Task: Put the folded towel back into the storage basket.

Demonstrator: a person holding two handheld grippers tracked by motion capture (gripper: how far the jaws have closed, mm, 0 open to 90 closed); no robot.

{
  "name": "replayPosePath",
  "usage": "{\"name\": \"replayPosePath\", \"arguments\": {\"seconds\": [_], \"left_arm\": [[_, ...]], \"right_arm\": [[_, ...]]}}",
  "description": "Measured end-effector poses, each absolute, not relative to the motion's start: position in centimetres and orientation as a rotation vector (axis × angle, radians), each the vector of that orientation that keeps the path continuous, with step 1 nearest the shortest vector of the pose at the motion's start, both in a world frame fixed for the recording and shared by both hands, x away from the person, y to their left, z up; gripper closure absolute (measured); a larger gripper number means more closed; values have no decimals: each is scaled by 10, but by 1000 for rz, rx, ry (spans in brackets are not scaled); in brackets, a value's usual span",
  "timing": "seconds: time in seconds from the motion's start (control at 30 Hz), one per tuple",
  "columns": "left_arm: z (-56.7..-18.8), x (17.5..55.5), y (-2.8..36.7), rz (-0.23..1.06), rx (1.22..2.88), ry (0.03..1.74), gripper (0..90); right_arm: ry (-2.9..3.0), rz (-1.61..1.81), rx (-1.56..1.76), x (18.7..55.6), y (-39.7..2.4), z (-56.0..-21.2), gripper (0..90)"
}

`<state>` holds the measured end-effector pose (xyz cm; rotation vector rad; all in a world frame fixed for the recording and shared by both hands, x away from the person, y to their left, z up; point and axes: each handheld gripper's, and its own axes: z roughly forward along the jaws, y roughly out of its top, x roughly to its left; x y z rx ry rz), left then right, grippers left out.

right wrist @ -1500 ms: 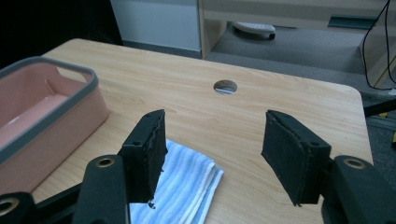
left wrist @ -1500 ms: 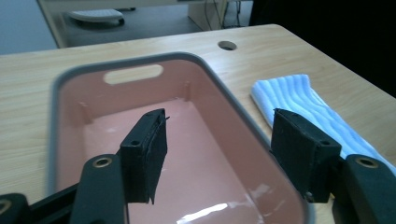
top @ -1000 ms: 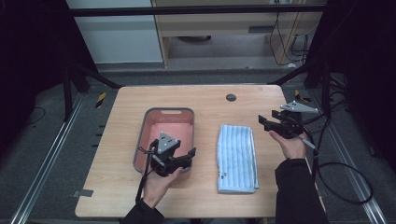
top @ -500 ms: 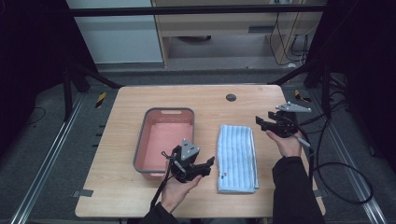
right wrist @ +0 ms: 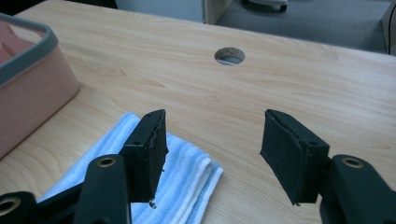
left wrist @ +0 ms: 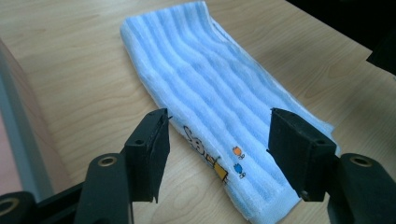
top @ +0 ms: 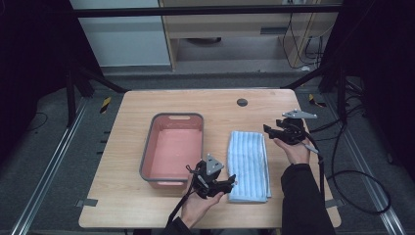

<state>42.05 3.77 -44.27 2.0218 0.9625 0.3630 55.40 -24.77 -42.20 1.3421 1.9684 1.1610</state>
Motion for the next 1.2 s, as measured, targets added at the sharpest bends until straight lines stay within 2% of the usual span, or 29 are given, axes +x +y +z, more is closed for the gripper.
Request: {"name": "replayPosePath", "arguments": {"seconds": [0.67,1.2], "left_arm": [[-486,423,20,315,2136,991,429],[-497,424,14,295,2130,1019,488]], "right_arm": [[2067,1097,1434,568,-237,-477,444],[2130,1058,1461,572,-224,-500,496]]}}
